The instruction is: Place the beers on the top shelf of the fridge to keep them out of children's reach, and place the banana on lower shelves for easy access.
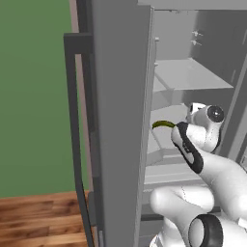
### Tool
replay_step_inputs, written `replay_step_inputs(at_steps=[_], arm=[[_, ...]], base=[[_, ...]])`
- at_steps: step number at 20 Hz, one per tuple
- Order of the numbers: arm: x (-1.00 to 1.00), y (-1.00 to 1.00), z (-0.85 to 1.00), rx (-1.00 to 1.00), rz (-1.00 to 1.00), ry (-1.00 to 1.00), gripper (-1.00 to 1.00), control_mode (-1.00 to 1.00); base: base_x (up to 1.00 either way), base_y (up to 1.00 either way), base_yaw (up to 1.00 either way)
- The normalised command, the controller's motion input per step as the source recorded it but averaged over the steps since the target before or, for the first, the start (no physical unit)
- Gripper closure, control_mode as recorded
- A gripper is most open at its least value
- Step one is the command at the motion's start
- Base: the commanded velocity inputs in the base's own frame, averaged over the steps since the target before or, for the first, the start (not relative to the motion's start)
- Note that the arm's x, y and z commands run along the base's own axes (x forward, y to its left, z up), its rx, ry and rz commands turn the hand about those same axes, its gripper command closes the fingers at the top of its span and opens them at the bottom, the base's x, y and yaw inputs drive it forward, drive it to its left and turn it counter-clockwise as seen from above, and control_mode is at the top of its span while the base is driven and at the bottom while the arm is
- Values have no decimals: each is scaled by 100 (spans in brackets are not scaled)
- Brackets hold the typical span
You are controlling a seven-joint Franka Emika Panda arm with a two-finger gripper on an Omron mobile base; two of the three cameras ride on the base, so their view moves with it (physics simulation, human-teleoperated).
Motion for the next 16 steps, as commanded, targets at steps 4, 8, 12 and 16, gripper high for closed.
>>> replay_step_inputs(at_steps=[4, 8, 12, 16], arm=[[-91, 3, 6, -15, 20, 14, -100, -100], [-92, 10, 0, -11, 20, 8, -100, -100], [-70, 20, 32, -3, 12, 8, -100, -100], [-44, 28, 54, -3, 8, 11, -100, -100]], base=[[0, 0, 0], [0, 0, 0], [0, 0, 0], [0, 0, 0]])
